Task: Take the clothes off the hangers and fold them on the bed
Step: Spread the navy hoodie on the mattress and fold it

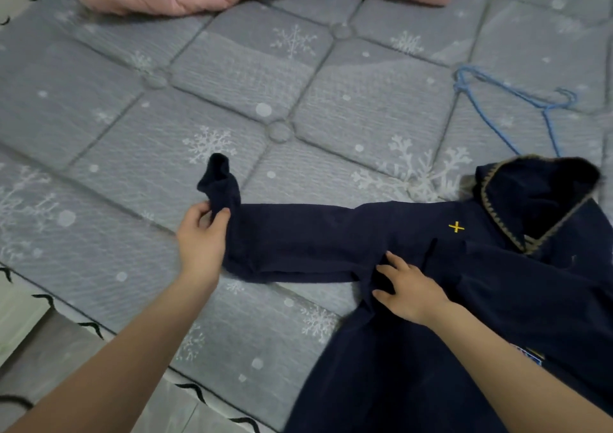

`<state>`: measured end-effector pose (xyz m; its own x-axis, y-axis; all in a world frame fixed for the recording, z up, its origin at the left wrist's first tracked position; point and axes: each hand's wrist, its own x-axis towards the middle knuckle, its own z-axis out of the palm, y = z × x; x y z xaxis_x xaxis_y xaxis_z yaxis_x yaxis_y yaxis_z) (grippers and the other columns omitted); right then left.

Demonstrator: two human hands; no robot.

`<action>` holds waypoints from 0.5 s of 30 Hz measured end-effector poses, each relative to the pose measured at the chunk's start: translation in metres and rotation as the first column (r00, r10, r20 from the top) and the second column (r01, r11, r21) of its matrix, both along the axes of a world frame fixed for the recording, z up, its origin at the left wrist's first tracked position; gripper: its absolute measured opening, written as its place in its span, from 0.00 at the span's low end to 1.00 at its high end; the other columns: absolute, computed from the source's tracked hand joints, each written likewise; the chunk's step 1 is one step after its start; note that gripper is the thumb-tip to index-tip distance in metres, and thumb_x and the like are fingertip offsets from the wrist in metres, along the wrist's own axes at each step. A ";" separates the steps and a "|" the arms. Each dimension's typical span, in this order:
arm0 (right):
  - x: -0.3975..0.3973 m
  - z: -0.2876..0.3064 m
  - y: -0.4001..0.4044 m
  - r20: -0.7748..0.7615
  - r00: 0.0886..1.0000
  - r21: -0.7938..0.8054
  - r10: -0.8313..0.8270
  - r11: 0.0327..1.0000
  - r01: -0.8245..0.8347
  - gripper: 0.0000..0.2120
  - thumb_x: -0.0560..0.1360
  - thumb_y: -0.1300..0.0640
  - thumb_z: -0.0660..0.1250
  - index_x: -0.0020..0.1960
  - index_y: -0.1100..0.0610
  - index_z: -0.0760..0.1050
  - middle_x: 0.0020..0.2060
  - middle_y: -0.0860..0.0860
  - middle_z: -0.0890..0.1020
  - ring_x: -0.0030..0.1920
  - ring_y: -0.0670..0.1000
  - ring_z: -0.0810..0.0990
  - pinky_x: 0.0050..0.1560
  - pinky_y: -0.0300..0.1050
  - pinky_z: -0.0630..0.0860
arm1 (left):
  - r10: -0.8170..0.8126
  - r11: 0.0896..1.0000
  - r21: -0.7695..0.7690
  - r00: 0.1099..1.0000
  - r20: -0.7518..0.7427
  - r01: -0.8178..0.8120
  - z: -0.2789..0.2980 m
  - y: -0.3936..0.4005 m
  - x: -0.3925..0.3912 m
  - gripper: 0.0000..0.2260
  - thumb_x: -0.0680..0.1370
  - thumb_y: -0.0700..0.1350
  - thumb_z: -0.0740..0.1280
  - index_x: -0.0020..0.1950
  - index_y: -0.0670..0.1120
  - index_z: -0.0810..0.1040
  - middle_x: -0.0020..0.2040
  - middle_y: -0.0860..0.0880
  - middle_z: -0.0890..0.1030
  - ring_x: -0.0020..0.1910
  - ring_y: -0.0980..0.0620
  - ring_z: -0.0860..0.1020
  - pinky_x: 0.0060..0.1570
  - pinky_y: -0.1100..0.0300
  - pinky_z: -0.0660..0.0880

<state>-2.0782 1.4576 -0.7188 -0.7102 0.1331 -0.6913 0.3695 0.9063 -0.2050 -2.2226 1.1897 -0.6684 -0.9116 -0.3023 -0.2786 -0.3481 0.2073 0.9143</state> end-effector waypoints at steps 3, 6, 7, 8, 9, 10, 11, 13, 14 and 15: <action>0.012 0.010 0.007 -0.211 0.947 -0.174 -0.243 0.963 0.208 0.22 0.78 0.47 0.61 0.70 0.52 0.66 0.70 0.47 0.66 0.68 0.50 0.68 0.64 0.46 0.69 | -0.177 0.982 0.049 0.982 -0.069 0.181 0.023 0.055 0.014 0.05 0.76 0.35 0.66 0.49 0.42 0.74 0.41 0.55 0.77 0.34 0.71 0.76 0.39 0.77 0.71; 0.021 0.033 0.027 -0.220 0.701 -0.528 -0.678 0.687 0.499 0.13 0.77 0.52 0.64 0.61 0.51 0.74 0.55 0.45 0.78 0.54 0.45 0.77 0.52 0.31 0.72 | -0.377 0.921 0.073 0.922 -0.090 0.383 0.036 0.114 0.040 0.08 0.75 0.36 0.68 0.45 0.49 0.75 0.44 0.55 0.79 0.42 0.64 0.78 0.45 0.75 0.72; 0.021 0.041 0.035 -0.162 0.615 -0.618 -0.772 0.565 0.547 0.10 0.77 0.52 0.64 0.58 0.50 0.75 0.52 0.45 0.80 0.52 0.45 0.79 0.49 0.31 0.72 | -0.423 0.900 0.076 0.901 -0.091 0.430 0.038 0.129 0.049 0.09 0.75 0.37 0.69 0.45 0.51 0.76 0.44 0.55 0.79 0.44 0.62 0.78 0.47 0.74 0.73; 0.022 0.049 0.045 -0.090 0.525 -0.692 -0.846 0.433 0.578 0.06 0.78 0.52 0.64 0.54 0.49 0.75 0.52 0.47 0.81 0.51 0.47 0.80 0.49 0.35 0.73 | -0.461 0.880 0.084 0.883 -0.085 0.467 0.040 0.145 0.059 0.08 0.75 0.38 0.69 0.44 0.52 0.76 0.45 0.55 0.80 0.45 0.61 0.79 0.48 0.72 0.73; 0.025 0.057 0.058 -0.004 0.437 -0.745 -0.900 0.294 0.599 0.05 0.78 0.51 0.62 0.53 0.49 0.75 0.52 0.50 0.82 0.50 0.49 0.81 0.49 0.41 0.75 | -0.493 0.861 0.098 0.866 -0.081 0.499 0.041 0.162 0.070 0.08 0.75 0.39 0.69 0.45 0.52 0.76 0.45 0.55 0.81 0.47 0.61 0.79 0.49 0.71 0.74; 0.025 0.067 0.069 0.099 0.356 -0.780 -0.929 0.150 0.608 0.07 0.79 0.50 0.61 0.53 0.51 0.74 0.52 0.52 0.82 0.49 0.51 0.81 0.49 0.45 0.76 | -0.515 0.847 0.105 0.854 -0.076 0.520 0.042 0.175 0.080 0.07 0.75 0.39 0.69 0.45 0.52 0.76 0.46 0.54 0.81 0.48 0.60 0.79 0.50 0.70 0.74; 0.028 0.075 0.082 0.188 0.288 -0.790 -0.939 0.029 0.612 0.11 0.79 0.48 0.60 0.55 0.53 0.74 0.51 0.53 0.83 0.49 0.52 0.82 0.47 0.47 0.77 | -0.538 0.833 0.109 0.840 -0.072 0.543 0.043 0.189 0.090 0.07 0.75 0.39 0.69 0.45 0.51 0.77 0.47 0.54 0.81 0.49 0.60 0.79 0.51 0.70 0.74; 0.040 0.090 0.110 0.319 0.220 -0.787 -0.922 -0.129 0.603 0.19 0.77 0.43 0.59 0.60 0.56 0.72 0.51 0.55 0.83 0.50 0.53 0.82 0.45 0.49 0.78 | -0.599 0.791 0.093 0.797 -0.084 0.604 0.046 0.219 0.113 0.08 0.75 0.38 0.69 0.45 0.52 0.76 0.48 0.54 0.81 0.48 0.62 0.78 0.51 0.72 0.73; 0.046 0.097 0.120 0.369 0.225 -0.782 -0.902 -0.171 0.599 0.22 0.77 0.41 0.59 0.61 0.56 0.71 0.52 0.56 0.82 0.52 0.54 0.82 0.46 0.50 0.78 | -0.635 0.763 0.079 0.767 -0.093 0.642 0.046 0.229 0.123 0.10 0.75 0.38 0.69 0.44 0.54 0.76 0.48 0.55 0.81 0.48 0.62 0.78 0.50 0.73 0.72; 0.056 0.102 0.133 0.404 0.236 -0.779 -0.884 -0.198 0.595 0.24 0.75 0.39 0.59 0.61 0.56 0.71 0.53 0.56 0.82 0.53 0.55 0.81 0.49 0.51 0.78 | -0.686 0.717 0.072 0.721 -0.097 0.693 0.046 0.246 0.137 0.11 0.75 0.38 0.69 0.44 0.55 0.76 0.49 0.57 0.81 0.49 0.63 0.78 0.50 0.73 0.72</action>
<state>-2.0218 1.5908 -0.6168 -0.6196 0.3080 -0.7220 0.4684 -0.5930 -0.6550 -2.0853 1.4353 -0.6220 -0.8721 0.4421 -0.2095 -0.0885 0.2787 0.9563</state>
